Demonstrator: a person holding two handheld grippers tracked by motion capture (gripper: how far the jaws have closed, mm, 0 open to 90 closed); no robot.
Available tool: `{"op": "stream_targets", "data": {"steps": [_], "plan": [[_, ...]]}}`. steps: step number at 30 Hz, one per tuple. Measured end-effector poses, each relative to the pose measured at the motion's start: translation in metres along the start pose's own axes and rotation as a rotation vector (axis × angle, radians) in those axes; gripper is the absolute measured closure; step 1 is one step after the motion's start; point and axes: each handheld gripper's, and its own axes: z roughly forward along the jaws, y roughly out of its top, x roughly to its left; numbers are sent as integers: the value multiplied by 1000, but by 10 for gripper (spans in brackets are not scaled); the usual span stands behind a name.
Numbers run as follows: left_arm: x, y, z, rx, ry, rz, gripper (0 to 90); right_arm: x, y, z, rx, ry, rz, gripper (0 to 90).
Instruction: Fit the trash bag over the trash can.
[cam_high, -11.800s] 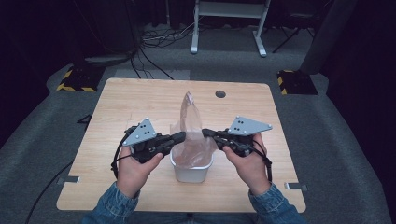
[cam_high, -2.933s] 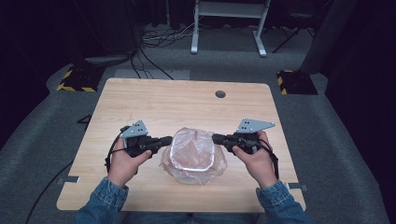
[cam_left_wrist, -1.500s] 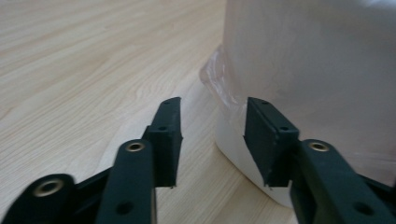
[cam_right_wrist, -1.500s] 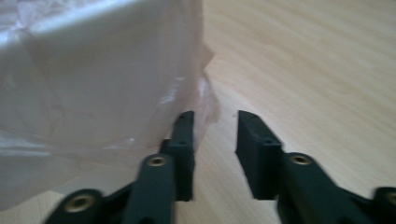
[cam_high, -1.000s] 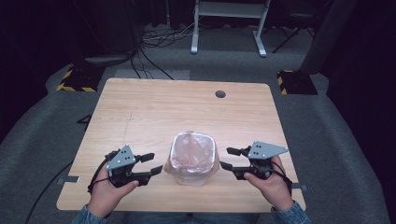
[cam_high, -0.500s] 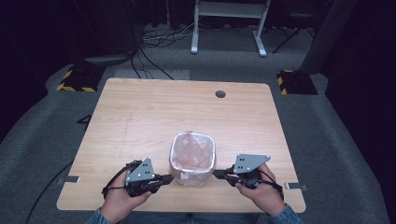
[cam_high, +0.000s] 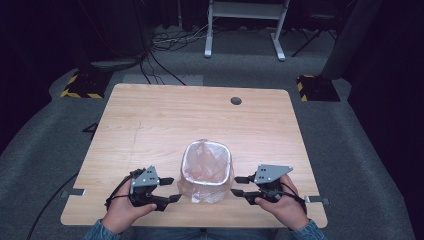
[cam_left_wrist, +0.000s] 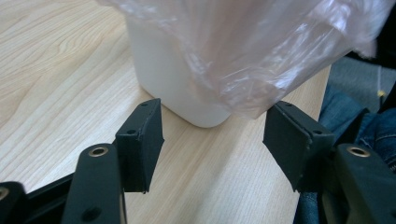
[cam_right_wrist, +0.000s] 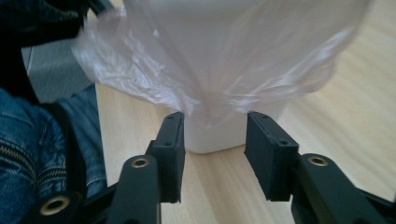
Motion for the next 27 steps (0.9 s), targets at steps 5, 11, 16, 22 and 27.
{"op": "stream_targets", "data": {"steps": [5, 11, 16, 22, 27], "plan": [[2, -2, -1, -45, -5, 1, 316, -6, 3, -18, -80, -26, 19, 524], [-5, 6, 10, -54, 16, 36, 315, -14, 11, -20, -102, -83, 22, 500], [-10, 10, 18, -47, -6, 43, 346, -16, 17, -19, -105, -104, 34, 501], [-14, 11, 28, -33, -24, 62, 328, -22, 25, -27, -131, -130, 45, 478], [-13, 9, 22, -37, -22, 64, 316, -25, 36, -34, -151, -125, 46, 433]]}}
